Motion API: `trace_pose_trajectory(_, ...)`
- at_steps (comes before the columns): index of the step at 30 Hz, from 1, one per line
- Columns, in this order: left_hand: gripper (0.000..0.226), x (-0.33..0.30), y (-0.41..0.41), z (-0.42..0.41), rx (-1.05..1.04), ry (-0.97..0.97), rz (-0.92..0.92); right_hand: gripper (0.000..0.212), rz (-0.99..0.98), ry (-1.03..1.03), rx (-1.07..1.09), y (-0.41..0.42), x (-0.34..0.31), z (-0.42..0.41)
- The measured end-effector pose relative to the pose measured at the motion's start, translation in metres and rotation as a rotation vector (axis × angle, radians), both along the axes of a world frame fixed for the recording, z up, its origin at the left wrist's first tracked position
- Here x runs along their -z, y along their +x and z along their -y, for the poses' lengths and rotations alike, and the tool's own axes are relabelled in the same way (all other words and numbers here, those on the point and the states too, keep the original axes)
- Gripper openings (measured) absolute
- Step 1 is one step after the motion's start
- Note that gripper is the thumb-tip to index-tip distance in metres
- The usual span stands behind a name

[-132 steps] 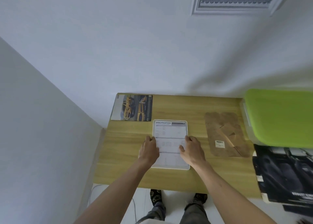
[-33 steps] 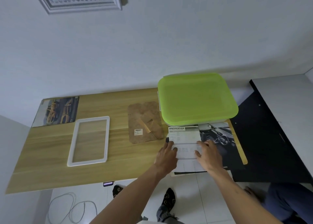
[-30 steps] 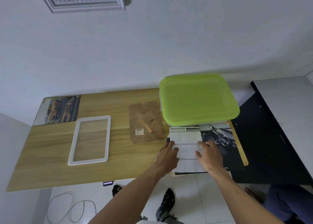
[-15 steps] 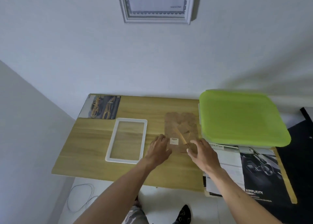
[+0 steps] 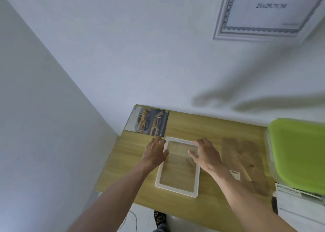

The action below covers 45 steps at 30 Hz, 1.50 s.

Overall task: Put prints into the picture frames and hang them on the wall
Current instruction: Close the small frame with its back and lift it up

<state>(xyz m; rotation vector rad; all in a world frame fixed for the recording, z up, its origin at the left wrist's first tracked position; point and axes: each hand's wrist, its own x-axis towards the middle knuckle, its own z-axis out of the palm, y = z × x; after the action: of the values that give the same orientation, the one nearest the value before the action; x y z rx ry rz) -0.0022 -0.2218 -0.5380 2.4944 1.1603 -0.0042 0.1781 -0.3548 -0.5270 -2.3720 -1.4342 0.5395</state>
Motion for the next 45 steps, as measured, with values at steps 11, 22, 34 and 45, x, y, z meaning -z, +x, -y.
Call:
trace_pose_trajectory(11, 0.039, 0.027, -0.039, -0.102, 0.023, 0.059, -0.016, 0.045, 0.002, -0.073, -0.135, -0.052, 0.011, -0.113)
trace_pose_trajectory(22, 0.032, 0.061, -0.053, -0.146, 0.164, 0.112, 0.049, 0.059, 0.04, -0.241, -0.222, -0.082, 0.038, -0.174)
trace_pose_trajectory(34, 0.025, 0.048, -0.064, -0.14, 0.023, 0.045, 0.327, 0.014, 0.212, 0.033, -0.173, -0.095, 0.018, -0.179)
trace_pose_trajectory(45, 0.01, -0.016, -0.064, -0.128, -0.04, 0.137, 0.427, 0.021, 0.2, 0.254, -0.174, -0.087, -0.036, -0.158)
